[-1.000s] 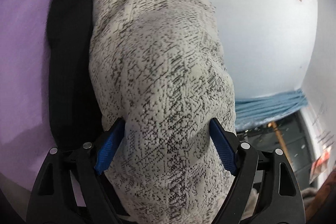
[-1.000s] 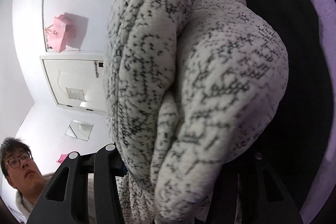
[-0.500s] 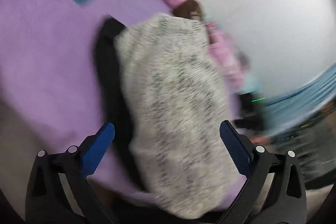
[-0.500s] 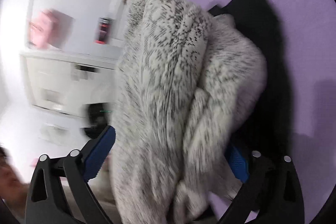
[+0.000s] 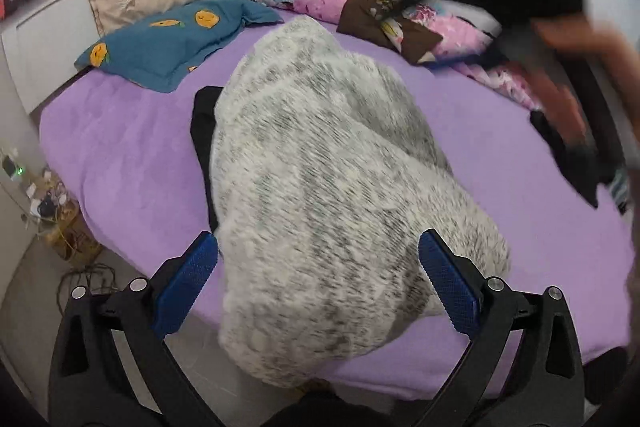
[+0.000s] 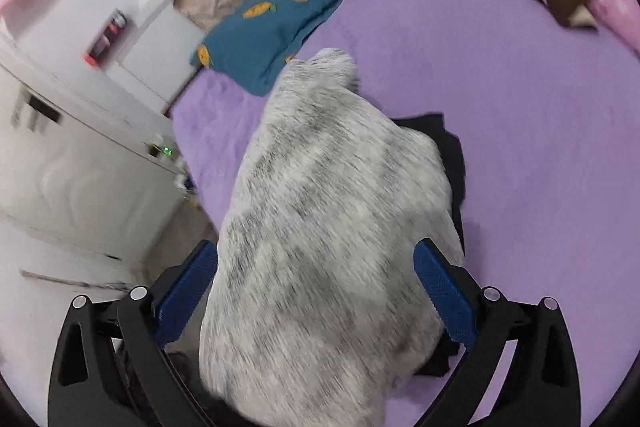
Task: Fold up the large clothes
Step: 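Carry the bundle with both tools and lower it onto the black clothes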
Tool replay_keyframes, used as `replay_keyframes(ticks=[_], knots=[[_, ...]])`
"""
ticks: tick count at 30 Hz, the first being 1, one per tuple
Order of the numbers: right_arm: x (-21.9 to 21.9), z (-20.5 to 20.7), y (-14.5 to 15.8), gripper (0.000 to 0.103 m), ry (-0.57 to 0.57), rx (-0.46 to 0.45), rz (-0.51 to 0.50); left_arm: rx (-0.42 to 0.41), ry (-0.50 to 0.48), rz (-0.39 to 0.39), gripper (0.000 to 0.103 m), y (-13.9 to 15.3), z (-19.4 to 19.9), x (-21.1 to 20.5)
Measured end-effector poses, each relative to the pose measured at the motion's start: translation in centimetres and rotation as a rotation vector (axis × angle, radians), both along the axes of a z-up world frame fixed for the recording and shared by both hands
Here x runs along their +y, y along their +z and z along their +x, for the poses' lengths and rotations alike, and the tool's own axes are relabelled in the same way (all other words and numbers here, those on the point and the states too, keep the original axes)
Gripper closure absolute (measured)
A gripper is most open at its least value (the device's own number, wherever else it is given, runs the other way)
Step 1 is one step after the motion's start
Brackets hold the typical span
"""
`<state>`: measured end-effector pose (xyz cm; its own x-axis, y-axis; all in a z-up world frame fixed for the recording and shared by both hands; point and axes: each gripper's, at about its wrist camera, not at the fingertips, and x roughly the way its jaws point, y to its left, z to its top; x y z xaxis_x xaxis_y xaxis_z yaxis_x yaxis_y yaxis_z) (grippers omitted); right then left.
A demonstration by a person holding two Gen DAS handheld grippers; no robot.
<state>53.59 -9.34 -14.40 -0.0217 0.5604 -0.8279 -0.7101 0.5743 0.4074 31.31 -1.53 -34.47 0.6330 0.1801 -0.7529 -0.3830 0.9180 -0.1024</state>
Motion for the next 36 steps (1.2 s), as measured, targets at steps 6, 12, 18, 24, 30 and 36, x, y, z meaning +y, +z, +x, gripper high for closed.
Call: replay_keyframes(ticks=[6, 12, 18, 24, 30, 36], knots=[[9.1, -1.3, 0.5, 0.006, 0.033, -0.087, -0.208, 0.008, 0.022, -0.030, 0.005, -2.6, 0.8, 0.6], [15.0, 0.9, -3.7, 0.005, -0.003, 0.022, -0.243, 0.002, 0.007, 0.010, 0.005, -4.4, 0.6, -0.2], [19.7, 3.2, -7.7, 0.005, -0.046, 0.066, -0.292, 0.007, 0.014, 0.047, 0.005, -4.8, 0.9, -0.6], [21.9, 3.7, -10.9, 0.005, -0.047, 0.093, -0.307, 0.002, 0.028, 0.014, 0.005, -4.8, 1.2, 0.3], [17.9, 3.1, -6.4, 0.005, -0.004, 0.086, -0.228, -0.004, 0.025, -0.013, 0.005, -4.2, 0.5, 0.3], [10.0, 0.1, -0.5, 0.005, 0.017, 0.080, -0.103, -0.028, 0.055, 0.015, 0.006, -1.7, -1.6, -0.2]])
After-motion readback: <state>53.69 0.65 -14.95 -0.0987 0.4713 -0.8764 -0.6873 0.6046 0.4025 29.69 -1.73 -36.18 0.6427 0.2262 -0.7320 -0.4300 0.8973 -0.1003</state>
